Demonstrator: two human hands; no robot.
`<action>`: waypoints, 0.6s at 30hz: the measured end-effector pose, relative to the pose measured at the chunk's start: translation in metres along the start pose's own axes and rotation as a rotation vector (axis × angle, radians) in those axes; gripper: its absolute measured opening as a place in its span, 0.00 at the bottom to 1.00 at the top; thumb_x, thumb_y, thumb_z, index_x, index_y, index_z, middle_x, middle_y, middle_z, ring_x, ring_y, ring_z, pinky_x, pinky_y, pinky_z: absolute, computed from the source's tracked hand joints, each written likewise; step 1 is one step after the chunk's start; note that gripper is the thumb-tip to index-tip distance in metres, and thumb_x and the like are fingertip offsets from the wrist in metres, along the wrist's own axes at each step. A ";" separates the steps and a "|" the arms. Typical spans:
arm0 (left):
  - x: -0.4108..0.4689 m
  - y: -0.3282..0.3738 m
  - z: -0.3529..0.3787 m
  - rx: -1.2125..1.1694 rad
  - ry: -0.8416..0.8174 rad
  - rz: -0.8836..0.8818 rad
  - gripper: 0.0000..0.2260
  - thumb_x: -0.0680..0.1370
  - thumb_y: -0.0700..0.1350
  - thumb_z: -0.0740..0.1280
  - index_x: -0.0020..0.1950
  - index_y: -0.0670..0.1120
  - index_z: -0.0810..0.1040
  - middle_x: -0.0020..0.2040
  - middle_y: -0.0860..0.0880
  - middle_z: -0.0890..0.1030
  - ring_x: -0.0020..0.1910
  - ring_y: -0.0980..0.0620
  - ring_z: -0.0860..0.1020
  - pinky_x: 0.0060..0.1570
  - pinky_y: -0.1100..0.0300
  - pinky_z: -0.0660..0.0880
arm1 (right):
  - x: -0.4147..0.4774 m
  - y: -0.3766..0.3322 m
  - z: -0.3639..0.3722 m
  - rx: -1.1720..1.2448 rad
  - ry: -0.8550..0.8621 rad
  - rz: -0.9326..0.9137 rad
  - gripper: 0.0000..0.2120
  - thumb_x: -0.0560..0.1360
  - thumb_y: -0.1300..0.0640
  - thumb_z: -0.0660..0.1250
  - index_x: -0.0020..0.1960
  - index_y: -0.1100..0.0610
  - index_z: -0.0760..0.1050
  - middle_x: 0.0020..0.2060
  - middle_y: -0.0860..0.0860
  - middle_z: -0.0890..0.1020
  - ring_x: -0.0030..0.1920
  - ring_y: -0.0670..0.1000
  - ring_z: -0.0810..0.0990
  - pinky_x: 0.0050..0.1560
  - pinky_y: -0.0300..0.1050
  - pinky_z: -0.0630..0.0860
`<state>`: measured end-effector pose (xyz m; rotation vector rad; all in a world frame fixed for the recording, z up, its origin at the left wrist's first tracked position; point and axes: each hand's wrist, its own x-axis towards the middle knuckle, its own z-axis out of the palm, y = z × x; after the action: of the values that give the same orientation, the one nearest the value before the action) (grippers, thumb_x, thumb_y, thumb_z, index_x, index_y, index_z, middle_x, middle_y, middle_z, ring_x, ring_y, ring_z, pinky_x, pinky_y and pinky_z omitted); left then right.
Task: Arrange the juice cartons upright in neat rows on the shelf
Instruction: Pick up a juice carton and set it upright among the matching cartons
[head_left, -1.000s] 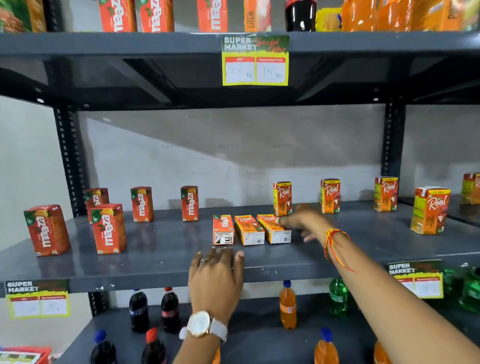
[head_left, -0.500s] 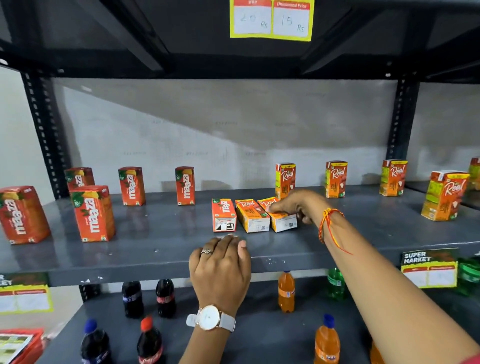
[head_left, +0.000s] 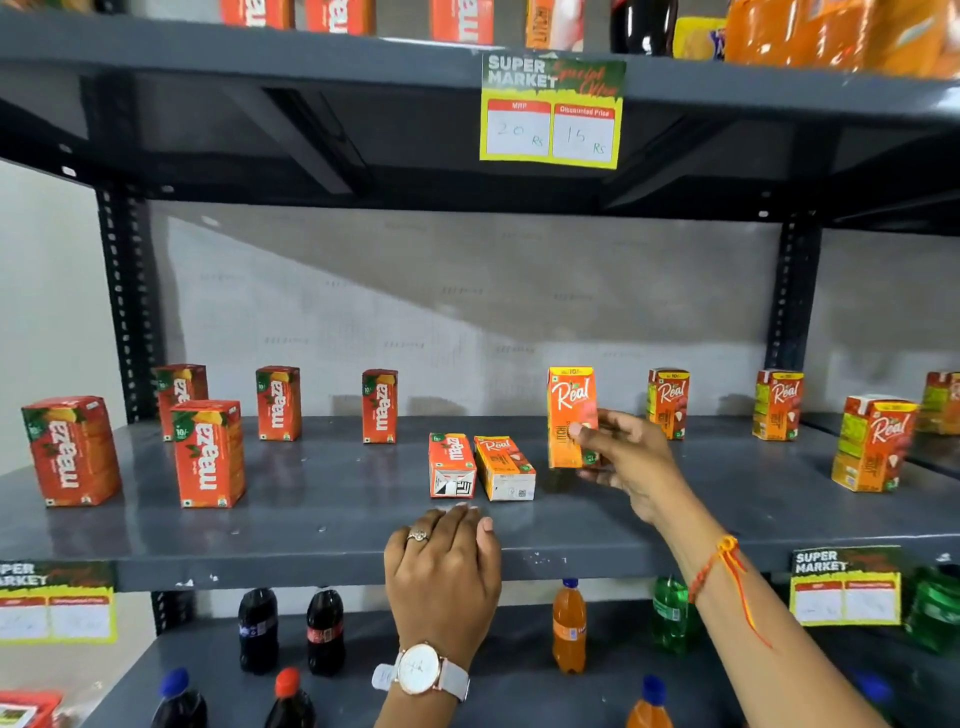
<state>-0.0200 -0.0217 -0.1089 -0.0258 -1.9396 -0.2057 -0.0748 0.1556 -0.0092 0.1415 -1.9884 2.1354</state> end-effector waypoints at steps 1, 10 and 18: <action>0.000 0.000 0.000 0.000 0.010 -0.006 0.17 0.76 0.49 0.57 0.41 0.46 0.85 0.41 0.49 0.85 0.43 0.48 0.83 0.48 0.54 0.68 | -0.003 -0.001 -0.003 0.077 -0.020 -0.018 0.20 0.70 0.63 0.70 0.61 0.60 0.74 0.51 0.56 0.82 0.45 0.54 0.82 0.38 0.46 0.83; 0.000 0.003 -0.001 -0.005 -0.018 -0.029 0.17 0.76 0.48 0.58 0.41 0.45 0.85 0.41 0.48 0.85 0.43 0.47 0.83 0.48 0.53 0.68 | -0.019 0.004 -0.009 0.189 -0.068 -0.089 0.21 0.71 0.66 0.68 0.63 0.59 0.73 0.55 0.58 0.81 0.55 0.59 0.81 0.45 0.54 0.81; 0.003 0.011 -0.010 -0.048 -0.102 -0.121 0.20 0.77 0.50 0.55 0.40 0.43 0.85 0.42 0.45 0.85 0.45 0.45 0.82 0.51 0.50 0.67 | -0.016 -0.007 -0.053 0.103 -0.017 -0.124 0.23 0.72 0.68 0.65 0.67 0.58 0.69 0.48 0.49 0.81 0.45 0.50 0.81 0.43 0.52 0.81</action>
<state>-0.0108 -0.0128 -0.1014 0.0506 -2.0395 -0.3369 -0.0531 0.2073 -0.0104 0.2935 -1.8281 2.1639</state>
